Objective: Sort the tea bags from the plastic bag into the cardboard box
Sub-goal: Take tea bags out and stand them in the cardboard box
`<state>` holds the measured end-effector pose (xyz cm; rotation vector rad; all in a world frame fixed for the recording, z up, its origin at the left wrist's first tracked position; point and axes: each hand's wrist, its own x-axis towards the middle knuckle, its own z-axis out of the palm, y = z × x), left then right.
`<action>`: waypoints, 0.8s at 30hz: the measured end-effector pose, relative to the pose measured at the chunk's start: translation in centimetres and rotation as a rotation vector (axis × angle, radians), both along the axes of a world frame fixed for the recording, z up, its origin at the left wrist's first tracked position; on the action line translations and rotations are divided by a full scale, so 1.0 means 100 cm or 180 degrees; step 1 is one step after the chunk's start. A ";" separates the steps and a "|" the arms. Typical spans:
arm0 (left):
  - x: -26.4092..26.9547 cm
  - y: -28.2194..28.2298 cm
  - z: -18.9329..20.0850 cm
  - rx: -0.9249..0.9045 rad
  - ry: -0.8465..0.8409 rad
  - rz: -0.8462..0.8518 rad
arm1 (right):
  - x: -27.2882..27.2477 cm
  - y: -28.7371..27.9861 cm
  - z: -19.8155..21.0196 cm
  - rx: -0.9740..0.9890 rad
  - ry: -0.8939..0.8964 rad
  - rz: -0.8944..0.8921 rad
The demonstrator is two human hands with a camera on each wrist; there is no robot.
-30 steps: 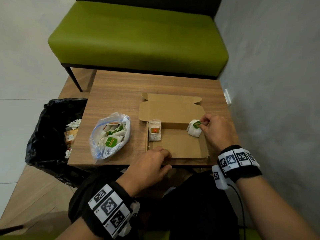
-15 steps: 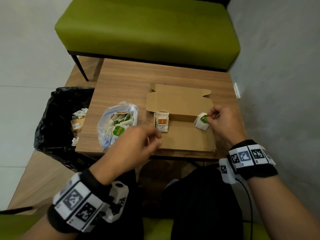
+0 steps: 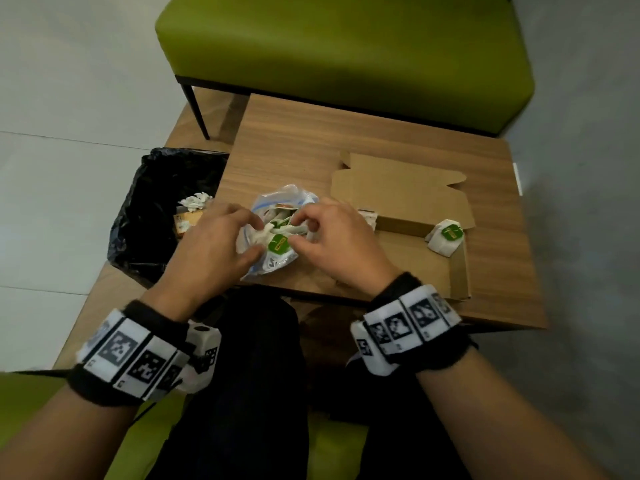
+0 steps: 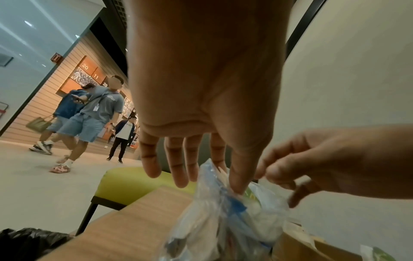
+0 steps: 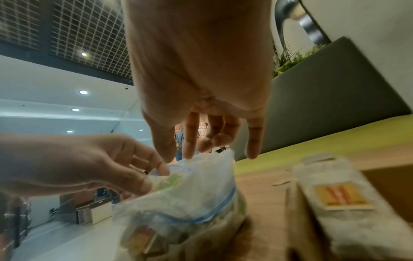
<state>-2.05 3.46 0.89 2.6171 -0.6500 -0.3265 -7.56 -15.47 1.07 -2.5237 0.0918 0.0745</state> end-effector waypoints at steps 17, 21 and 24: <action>-0.005 0.011 -0.006 -0.0095 0.0024 0.0009 | 0.009 0.012 -0.004 0.0344 0.0169 -0.0263; -0.007 0.013 -0.003 -0.0122 0.0017 -0.0032 | 0.000 -0.002 0.001 0.1565 -0.0076 -0.0719; -0.015 0.006 0.011 -0.0595 -0.0173 0.0116 | -0.011 -0.016 0.002 0.2133 -0.0185 -0.0923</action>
